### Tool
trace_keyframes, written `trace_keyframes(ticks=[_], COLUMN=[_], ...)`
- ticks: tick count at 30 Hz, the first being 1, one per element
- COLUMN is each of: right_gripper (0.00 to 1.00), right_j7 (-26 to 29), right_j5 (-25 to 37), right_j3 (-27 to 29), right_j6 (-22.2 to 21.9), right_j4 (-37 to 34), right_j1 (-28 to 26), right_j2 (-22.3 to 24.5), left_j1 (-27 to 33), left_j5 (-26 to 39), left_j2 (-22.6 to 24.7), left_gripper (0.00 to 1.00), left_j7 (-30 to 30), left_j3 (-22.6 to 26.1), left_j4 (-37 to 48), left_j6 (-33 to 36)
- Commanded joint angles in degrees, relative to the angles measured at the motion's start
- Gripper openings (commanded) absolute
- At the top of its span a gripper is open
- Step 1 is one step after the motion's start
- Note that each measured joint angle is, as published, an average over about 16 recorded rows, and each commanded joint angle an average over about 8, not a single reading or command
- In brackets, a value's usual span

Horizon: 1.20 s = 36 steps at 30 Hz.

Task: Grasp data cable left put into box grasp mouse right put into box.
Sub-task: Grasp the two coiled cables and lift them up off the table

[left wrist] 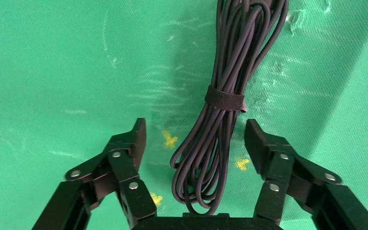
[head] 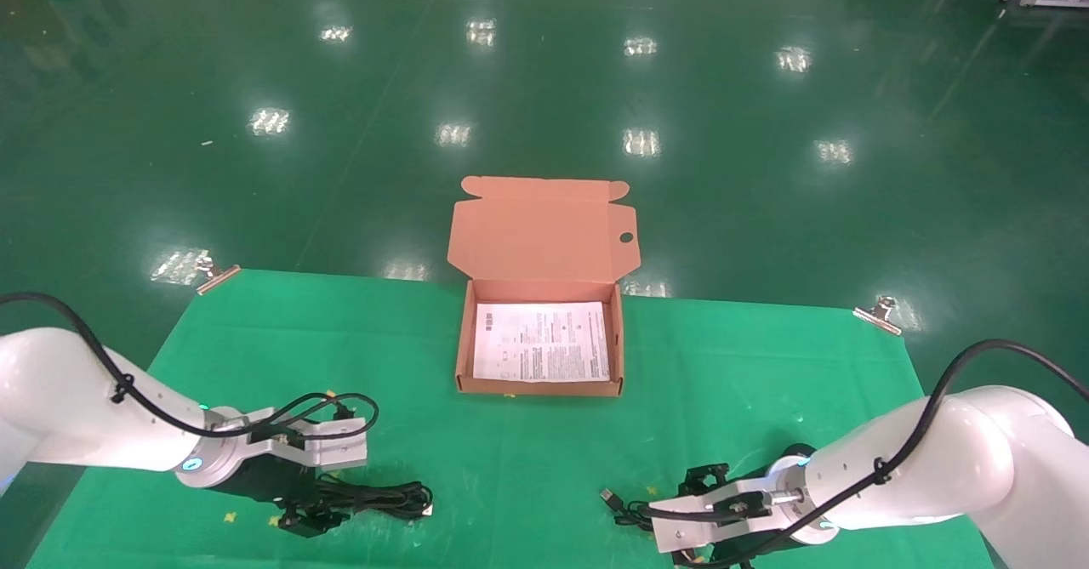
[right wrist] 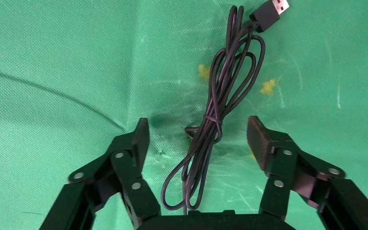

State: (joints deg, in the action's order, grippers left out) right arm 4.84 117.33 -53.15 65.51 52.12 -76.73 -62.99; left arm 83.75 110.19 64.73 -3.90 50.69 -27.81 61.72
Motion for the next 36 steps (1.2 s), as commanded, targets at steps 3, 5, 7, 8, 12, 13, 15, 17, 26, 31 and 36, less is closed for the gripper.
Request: trace_keyframes(ticks=[3,5,7,8,12,13,15,17,26,31,36], right_gripper=[0.00,0.00,0.00,0.00,0.00,0.00,0.00,0.00,0.00,0.00,0.00], right_j7=[0.00,0.00,0.00,0.00,0.00,0.00,0.00,0.00,0.01,0.05,1.71], right_j5=[-0.07,-0.09,-0.11,-0.12,-0.15,-0.15,-0.16,-0.17,-0.22,-0.28,-1.62], right_j3=[0.01,0.01,0.01,0.01,0.01,0.01,0.01,0.01,0.01,0.09,2.16], right_j6=[0.13,0.17,0.21,0.23,0.27,0.28,0.29,0.30,0.33,0.31,0.10], right_j4=[0.14,0.19,0.23,0.25,0.31,0.32,0.34,0.36,0.40,0.45,2.59], right_j1=[0.02,0.03,0.04,0.04,0.05,0.06,0.06,0.07,0.10,0.01,-1.96], right_j2=[0.06,0.08,0.10,0.10,0.12,0.13,0.13,0.14,0.16,0.23,2.83], left_j1=[-0.06,-0.08,-0.10,-0.10,-0.12,-0.12,-0.13,-0.13,-0.15,0.03,1.72], left_j5=[-0.02,-0.03,-0.04,-0.04,-0.06,-0.07,-0.08,-0.09,-0.09,-0.08,-0.11], left_j2=[-0.06,-0.08,-0.09,-0.10,-0.11,-0.11,-0.12,-0.13,-0.15,-0.29,-1.79], left_gripper=[0.00,0.00,0.00,0.00,0.00,0.00,0.00,0.00,0.00,0.00,0.00], left_j7=[-0.09,-0.12,-0.14,-0.16,-0.18,-0.19,-0.20,-0.20,-0.22,-0.06,0.20], left_j3=[-0.01,-0.02,-0.03,-0.03,-0.05,-0.05,-0.06,-0.07,-0.07,-0.07,-0.31], left_j4=[-0.18,-0.24,-0.29,-0.31,-0.39,-0.40,-0.43,-0.45,-0.50,-0.71,-2.82], left_j6=[0.06,0.08,0.10,0.10,0.13,0.14,0.14,0.14,0.15,0.27,1.42])
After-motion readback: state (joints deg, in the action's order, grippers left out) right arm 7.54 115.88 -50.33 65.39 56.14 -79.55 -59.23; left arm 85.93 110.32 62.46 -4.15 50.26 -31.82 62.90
